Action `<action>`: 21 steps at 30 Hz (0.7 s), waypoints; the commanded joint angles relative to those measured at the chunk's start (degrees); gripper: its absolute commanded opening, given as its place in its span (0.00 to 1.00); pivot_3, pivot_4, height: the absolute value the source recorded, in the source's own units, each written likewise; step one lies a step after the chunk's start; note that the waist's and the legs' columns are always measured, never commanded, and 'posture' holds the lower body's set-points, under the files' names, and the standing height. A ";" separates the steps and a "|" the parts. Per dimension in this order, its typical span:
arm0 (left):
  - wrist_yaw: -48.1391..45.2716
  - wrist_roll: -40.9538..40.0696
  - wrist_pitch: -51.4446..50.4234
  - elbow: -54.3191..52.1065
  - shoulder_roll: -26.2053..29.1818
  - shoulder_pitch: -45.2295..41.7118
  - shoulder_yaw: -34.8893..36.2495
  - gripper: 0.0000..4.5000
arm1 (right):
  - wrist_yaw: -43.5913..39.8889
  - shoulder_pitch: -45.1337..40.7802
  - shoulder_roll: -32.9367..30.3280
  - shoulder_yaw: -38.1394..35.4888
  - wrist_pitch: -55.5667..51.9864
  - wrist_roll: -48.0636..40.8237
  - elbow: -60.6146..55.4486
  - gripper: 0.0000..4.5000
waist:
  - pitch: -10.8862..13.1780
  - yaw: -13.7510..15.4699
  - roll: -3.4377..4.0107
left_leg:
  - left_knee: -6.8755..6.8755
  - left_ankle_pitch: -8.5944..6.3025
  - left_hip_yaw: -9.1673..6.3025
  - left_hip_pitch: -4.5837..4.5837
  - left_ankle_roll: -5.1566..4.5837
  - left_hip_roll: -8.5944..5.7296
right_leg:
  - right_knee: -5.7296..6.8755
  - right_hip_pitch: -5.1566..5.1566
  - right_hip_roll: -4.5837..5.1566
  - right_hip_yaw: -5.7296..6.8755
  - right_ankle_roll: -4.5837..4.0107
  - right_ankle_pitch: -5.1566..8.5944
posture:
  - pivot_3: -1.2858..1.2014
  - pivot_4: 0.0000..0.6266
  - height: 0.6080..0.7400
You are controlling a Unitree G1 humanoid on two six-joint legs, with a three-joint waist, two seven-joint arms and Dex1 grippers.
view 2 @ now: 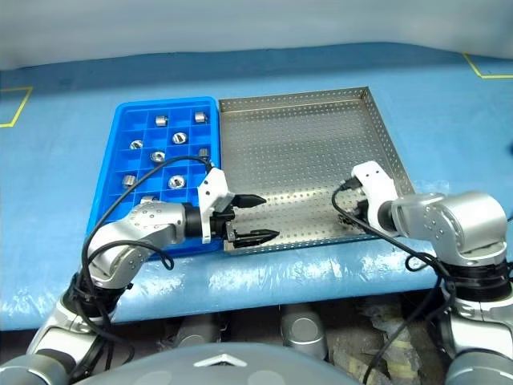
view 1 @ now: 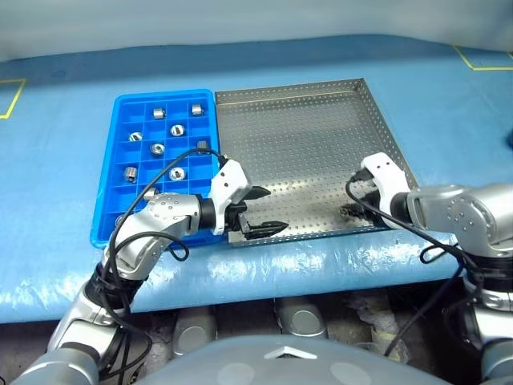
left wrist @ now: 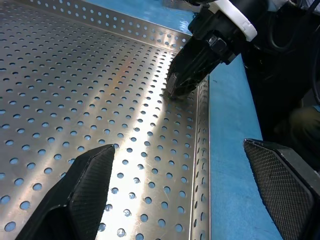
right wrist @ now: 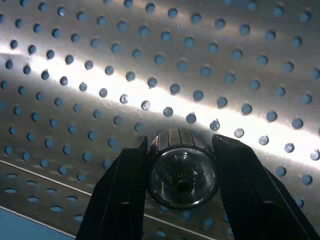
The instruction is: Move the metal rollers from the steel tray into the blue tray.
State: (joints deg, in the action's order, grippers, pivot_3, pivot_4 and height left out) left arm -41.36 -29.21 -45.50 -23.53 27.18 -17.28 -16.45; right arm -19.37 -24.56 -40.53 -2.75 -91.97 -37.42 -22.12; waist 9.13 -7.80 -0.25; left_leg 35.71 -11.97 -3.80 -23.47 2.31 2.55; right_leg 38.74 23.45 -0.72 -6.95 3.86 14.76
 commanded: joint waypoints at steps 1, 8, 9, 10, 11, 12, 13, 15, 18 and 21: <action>1.87 0.29 1.02 -1.76 2.49 -1.58 7.25 1.00 | 1.02 -4.38 6.38 -1.67 -0.53 -2.19 -6.62 0.38 | 0.01 0.01 0.00 | -0.01 0.00 -0.01 0.00 0.00 0.05 | 0.01 0.03 -0.05 0.00 0.00 0.00 | 0.49 0.24 1.00; 4.43 1.27 -0.47 -3.05 12.25 -0.04 19.46 1.00 | -1.37 -8.71 19.70 5.49 14.11 -1.56 -12.10 0.38 | 0.04 0.99 -0.01 | -0.23 0.00 -0.13 -0.14 0.00 0.08 | -0.04 0.21 -0.06 0.10 -0.13 0.07 | 0.52 0.24 1.00; 4.99 1.55 -0.80 -3.06 13.35 0.47 20.75 1.00 | -1.51 -9.21 21.58 6.36 14.99 -1.74 -11.41 0.38 | 0.04 1.11 -0.02 | -0.26 0.00 -0.12 -0.13 0.00 0.06 | -0.04 0.19 -0.01 0.13 -0.17 0.10 | 0.52 0.24 1.00; 5.35 1.62 -1.17 -3.20 14.55 1.15 22.55 1.00 | -1.66 -9.93 24.14 7.51 15.92 -2.08 -9.95 0.38 | 0.04 1.40 -0.02 | -0.27 0.00 -0.11 -0.13 0.01 0.06 | -0.08 0.19 0.01 0.14 -0.17 0.10 | 0.53 0.24 1.00; 5.67 1.79 -1.49 -3.46 15.70 1.99 24.20 1.00 | -1.90 -10.51 26.10 9.20 17.20 -1.86 -8.46 0.38 | 0.04 1.57 -0.03 | -0.30 0.00 -0.11 -0.13 0.01 0.04 | -0.10 0.19 0.03 0.14 -0.18 0.10 | 0.53 0.24 1.00; 5.79 1.80 -1.60 -3.55 16.40 2.49 25.14 1.00 | -2.09 -10.88 27.25 10.32 18.05 -1.53 -7.36 0.38 | 0.05 1.67 -0.03 | -0.33 0.00 -0.11 -0.13 0.01 0.05 | -0.11 0.19 0.03 0.15 -0.18 0.10 | 0.54 0.24 1.00; 6.13 2.11 -1.86 -4.02 17.18 3.29 25.97 1.00 | -2.19 -11.05 28.17 12.17 19.76 -0.24 -5.57 0.38 | 0.05 2.11 -0.03 | -0.35 0.00 -0.12 -0.12 0.01 0.06 | -0.10 0.20 0.03 0.17 -0.20 0.11 | 0.55 0.24 1.00; 6.77 2.09 -2.34 -4.87 17.82 4.56 27.15 1.00 | -2.86 -11.00 29.09 14.90 22.67 1.59 -2.66 0.38 | 0.05 3.05 -0.04 | -0.39 0.00 -0.14 -0.10 0.02 0.06 | -0.11 0.19 0.04 0.22 -0.24 0.13 | 0.55 0.24 1.00; 7.52 1.62 -2.55 -6.13 17.64 6.30 27.82 1.00 | -4.78 -11.19 29.00 18.06 25.89 3.42 1.01 0.38 | 0.05 4.47 -0.05 | -0.40 0.01 -0.15 -0.11 0.03 0.04 | -0.11 0.19 0.09 0.28 -0.26 0.14 | 0.57 0.24 1.00; 8.55 1.01 -3.05 -7.63 16.69 7.65 28.19 1.00 | -6.75 -12.41 28.80 20.59 29.20 5.99 5.95 0.38 | 0.04 5.51 -0.06 | -0.39 0.02 -0.17 -0.11 0.04 0.04 | -0.11 0.17 0.10 0.31 -0.27 0.14 | 0.57 0.24 1.00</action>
State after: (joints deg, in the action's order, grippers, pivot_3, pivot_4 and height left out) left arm -33.62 -27.71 -48.52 -28.21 43.99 -9.48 10.18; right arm -24.77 -35.21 -11.82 17.47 -65.75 -32.52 -17.12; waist 9.18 -2.29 -0.31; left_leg 35.31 -11.94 -3.97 -23.57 2.35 2.59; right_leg 38.64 23.62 -0.62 -6.63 3.59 14.90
